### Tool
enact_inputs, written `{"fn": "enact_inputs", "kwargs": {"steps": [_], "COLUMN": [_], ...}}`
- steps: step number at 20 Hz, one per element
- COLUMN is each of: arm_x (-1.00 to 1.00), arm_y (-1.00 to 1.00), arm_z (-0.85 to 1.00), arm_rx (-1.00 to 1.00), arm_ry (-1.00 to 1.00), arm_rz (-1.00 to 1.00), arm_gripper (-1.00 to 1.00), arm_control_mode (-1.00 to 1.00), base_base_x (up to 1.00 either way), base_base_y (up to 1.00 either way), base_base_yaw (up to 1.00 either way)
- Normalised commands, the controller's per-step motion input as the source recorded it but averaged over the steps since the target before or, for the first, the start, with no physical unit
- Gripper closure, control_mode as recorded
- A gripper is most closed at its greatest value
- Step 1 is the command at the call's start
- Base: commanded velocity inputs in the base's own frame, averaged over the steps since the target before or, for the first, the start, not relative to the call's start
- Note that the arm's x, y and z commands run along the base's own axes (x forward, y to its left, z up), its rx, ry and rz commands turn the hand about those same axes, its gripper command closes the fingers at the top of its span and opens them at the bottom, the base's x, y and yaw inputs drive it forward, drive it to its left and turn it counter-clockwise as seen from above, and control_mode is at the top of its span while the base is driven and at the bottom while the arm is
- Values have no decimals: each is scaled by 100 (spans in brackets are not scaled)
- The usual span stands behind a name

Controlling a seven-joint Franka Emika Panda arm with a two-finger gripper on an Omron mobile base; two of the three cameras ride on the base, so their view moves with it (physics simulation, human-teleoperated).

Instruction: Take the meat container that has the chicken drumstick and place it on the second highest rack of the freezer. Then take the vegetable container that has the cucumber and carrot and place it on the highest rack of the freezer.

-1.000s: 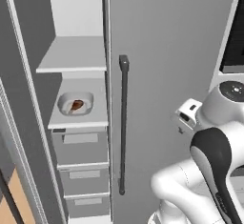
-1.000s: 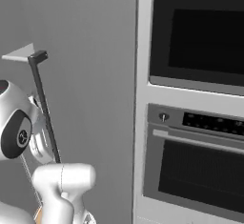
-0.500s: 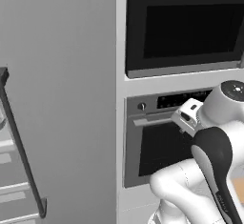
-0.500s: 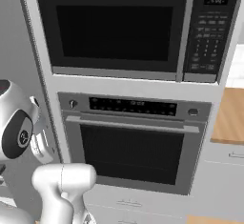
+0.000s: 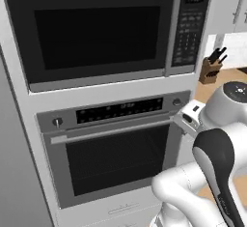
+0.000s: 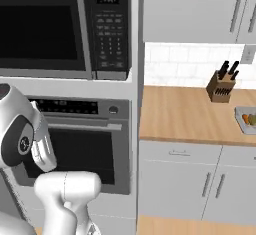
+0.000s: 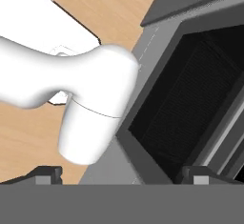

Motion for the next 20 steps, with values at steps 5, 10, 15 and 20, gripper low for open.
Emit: {"fn": "enact_inputs", "kwargs": {"steps": [5, 10, 15, 20], "arm_x": [0, 0, 0, 0], "arm_y": [0, 0, 0, 0], "arm_z": [0, 0, 0, 0], "arm_rx": [0, 0, 0, 0], "arm_ry": [0, 0, 0, 0], "arm_rz": [0, 0, 0, 0], "arm_gripper": [-100, -100, -100, -100], "arm_control_mode": [100, 100, 100, 100], "base_base_x": [43, 54, 52, 51], "base_base_y": [-100, -100, -91, -81], "base_base_yaw": [-1, 0, 0, 0]}}
